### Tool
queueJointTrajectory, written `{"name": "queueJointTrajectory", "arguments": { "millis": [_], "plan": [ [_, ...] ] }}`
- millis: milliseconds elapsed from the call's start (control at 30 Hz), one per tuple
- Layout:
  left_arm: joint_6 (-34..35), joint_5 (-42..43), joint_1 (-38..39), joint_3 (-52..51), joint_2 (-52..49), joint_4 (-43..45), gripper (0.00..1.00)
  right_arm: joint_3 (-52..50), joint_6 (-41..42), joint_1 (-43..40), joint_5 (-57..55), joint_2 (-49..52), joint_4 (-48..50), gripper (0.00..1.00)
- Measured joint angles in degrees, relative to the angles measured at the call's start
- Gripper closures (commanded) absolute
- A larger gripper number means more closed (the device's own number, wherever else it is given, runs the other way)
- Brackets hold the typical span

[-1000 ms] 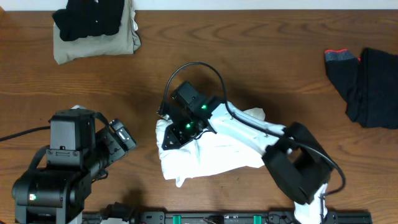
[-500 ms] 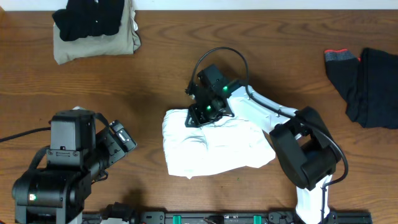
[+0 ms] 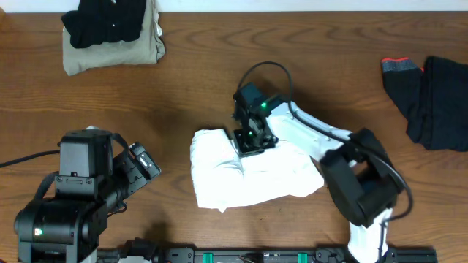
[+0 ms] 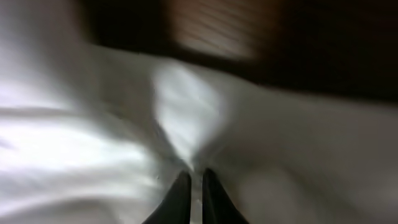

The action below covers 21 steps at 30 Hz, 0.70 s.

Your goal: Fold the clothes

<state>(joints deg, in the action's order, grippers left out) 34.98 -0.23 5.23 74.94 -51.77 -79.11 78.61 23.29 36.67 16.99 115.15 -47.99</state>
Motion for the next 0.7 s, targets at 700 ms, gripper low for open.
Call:
{"name": "queueJointTrajectory", "arguments": {
  "millis": [700],
  "plan": [
    [0.0,0.0,0.0,-0.3,0.0,0.4,0.02,-5.7,1.3,6.6,9.9,-15.2,8.8,0.67]
  ]
}}
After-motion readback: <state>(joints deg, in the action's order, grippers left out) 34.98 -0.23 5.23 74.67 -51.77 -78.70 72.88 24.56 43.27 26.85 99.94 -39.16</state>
